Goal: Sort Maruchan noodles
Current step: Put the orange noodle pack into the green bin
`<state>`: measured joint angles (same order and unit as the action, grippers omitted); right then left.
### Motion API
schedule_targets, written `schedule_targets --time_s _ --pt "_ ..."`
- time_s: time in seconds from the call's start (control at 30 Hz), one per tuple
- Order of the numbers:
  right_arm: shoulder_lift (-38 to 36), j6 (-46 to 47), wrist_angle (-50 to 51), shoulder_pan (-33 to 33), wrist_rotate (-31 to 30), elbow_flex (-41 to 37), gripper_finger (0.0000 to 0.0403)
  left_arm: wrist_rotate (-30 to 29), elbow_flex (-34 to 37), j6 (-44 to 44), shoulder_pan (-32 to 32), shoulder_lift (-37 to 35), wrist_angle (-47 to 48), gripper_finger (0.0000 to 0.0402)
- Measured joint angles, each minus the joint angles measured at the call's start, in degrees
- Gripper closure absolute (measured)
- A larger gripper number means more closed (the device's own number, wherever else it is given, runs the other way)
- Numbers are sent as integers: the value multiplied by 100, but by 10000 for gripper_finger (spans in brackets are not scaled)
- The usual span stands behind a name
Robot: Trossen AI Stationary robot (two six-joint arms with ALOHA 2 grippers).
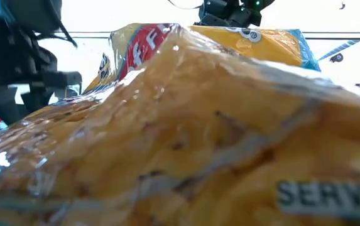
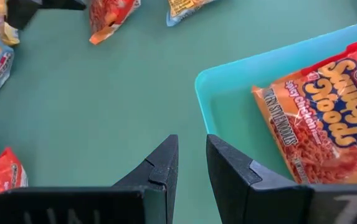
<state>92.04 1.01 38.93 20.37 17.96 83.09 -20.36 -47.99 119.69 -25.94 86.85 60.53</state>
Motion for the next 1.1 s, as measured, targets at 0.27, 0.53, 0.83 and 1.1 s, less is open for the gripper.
schedule_targets --time_s 0.27,0.53,0.83,1.1 --pt "290 488 -166 -1 0 0 330 56 -15 -727 86 807 -560 257" --pt "453 1007 -261 -23 3 0 330 73 -258 -2875 -59 1086 -987 275" --pt "466 1257 -494 -210 8 0 330 105 -387 -6922 -152 1088 -3529 299" --pt "467 1917 -476 -623 358 0 330 -435 -359 -6882 -78 1094 -3978 324"
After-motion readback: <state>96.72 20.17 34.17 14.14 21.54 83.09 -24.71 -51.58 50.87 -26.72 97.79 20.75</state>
